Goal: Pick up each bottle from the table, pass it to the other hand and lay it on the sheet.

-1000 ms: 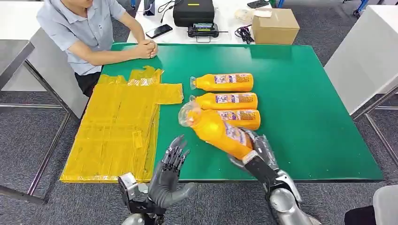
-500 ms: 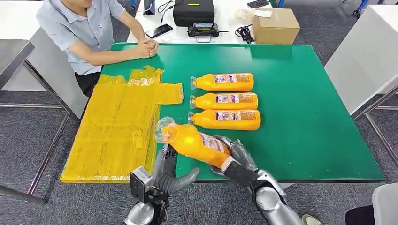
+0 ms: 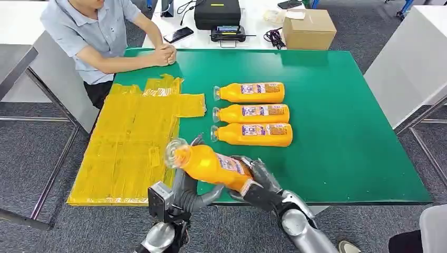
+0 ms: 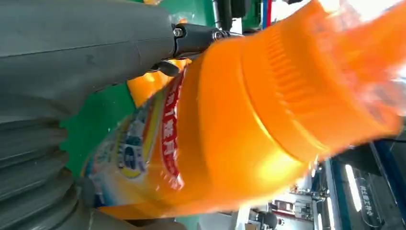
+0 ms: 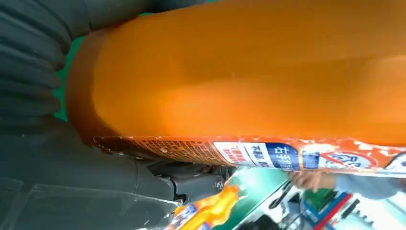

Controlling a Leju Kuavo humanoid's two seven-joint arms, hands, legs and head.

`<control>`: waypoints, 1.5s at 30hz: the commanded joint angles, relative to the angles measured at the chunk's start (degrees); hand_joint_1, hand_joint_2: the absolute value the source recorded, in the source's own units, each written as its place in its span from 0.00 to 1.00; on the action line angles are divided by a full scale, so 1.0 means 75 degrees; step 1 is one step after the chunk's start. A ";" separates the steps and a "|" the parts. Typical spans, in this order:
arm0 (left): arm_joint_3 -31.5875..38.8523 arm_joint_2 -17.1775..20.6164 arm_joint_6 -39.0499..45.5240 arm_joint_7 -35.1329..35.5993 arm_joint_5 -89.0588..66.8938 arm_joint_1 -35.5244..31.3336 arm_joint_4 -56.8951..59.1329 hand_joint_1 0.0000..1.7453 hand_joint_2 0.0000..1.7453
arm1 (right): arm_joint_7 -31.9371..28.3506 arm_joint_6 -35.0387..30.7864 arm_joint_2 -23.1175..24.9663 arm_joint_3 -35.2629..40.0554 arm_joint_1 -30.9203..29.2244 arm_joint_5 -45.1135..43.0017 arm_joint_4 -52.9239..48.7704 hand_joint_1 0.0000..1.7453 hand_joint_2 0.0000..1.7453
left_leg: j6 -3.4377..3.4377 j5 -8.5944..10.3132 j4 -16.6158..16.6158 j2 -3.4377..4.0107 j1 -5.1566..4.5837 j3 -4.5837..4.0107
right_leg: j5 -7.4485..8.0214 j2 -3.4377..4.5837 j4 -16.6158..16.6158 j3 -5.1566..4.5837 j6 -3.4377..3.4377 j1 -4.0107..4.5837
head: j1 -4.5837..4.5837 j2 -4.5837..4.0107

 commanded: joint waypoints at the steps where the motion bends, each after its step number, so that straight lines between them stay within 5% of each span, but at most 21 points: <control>1: -0.0014 -0.0016 -0.0081 0.0002 0.0055 -0.0356 0.0614 0.00 1.00 | 0.0020 0.0013 -0.0015 0.0457 -0.0404 0.0017 0.0482 1.00 1.00 | -0.0017 -0.0013 0.0000 0.0009 0.0012 0.0030 | -0.0010 0.0005 -0.0004 0.0030 -0.0020 0.0013 | 0.0003 0.0000; 17: 0.0050 -0.0131 -0.0293 0.0326 0.1202 -0.0540 0.0624 0.00 1.00 | 0.0026 0.0001 0.0240 0.0674 -0.0590 -0.0203 0.0916 1.00 1.00 | -0.0020 -0.0018 0.0001 0.0020 0.0013 0.0037 | -0.0011 0.0015 -0.0001 0.0034 -0.0024 0.0015 | 0.0003 0.0000; 18: 0.0031 -0.0117 -0.0283 0.0298 0.1251 -0.0540 0.0584 1.00 1.00 | 0.0028 0.0015 0.0249 0.0674 -0.0585 -0.0253 0.0916 0.99 1.00 | -0.0019 -0.0017 -0.0001 0.0018 0.0011 0.0038 | -0.0011 0.0013 -0.0004 0.0036 -0.0023 0.0013 | 0.0003 0.0000; 20: 0.0022 -0.0083 -0.0250 0.0188 0.1359 -0.0511 0.0431 1.00 1.00 | 0.0031 0.0031 0.0263 0.0701 -0.0610 -0.0298 0.0966 0.73 1.00 | -0.0020 -0.0018 0.0001 0.0015 0.0013 0.0038 | -0.0013 0.0009 -0.0003 0.0037 -0.0023 0.0014 | 0.0003 0.0000; 21: 0.0004 -0.0062 -0.0279 0.0181 0.1400 -0.0499 0.0361 1.00 1.00 | 0.0039 0.0041 0.0282 0.0692 -0.0609 -0.0338 0.1000 0.28 1.00 | -0.0018 -0.0017 0.0001 0.0015 0.0012 0.0034 | -0.0012 0.0011 -0.0003 0.0033 -0.0021 0.0013 | 0.0003 0.0000; 22: 0.0018 -0.0051 -0.0282 0.0179 0.1457 -0.0475 0.0286 1.00 1.00 | 0.0046 0.0047 0.0303 0.0676 -0.0612 -0.0373 0.1044 0.04 1.00 | -0.0011 -0.0006 -0.0002 0.0009 0.0007 0.0016 | -0.0004 0.0006 -0.0004 0.0016 -0.0013 0.0007 | 0.0003 0.0000; 35: -0.0071 0.0082 -0.1155 0.0949 0.2517 -0.0361 -0.0233 1.00 1.00 | 0.0097 -0.0203 0.0427 0.0657 -0.0773 -0.0244 0.1416 0.00 1.00 | -0.0012 -0.0005 -0.0002 0.0010 0.0006 0.0014 | -0.0002 0.0008 -0.0003 0.0013 -0.0013 0.0006 | 0.0003 0.0000; 45: -0.0002 0.0164 -0.0057 0.0937 0.1870 -0.0417 -0.0309 1.00 1.00 | 0.0118 -0.0451 0.0426 0.0434 -0.0500 -0.0277 0.1318 0.00 1.00 | -0.0013 -0.0008 -0.0003 0.0006 0.0008 0.0022 | -0.0006 0.0004 -0.0004 0.0022 -0.0016 0.0009 | 0.0006 0.0000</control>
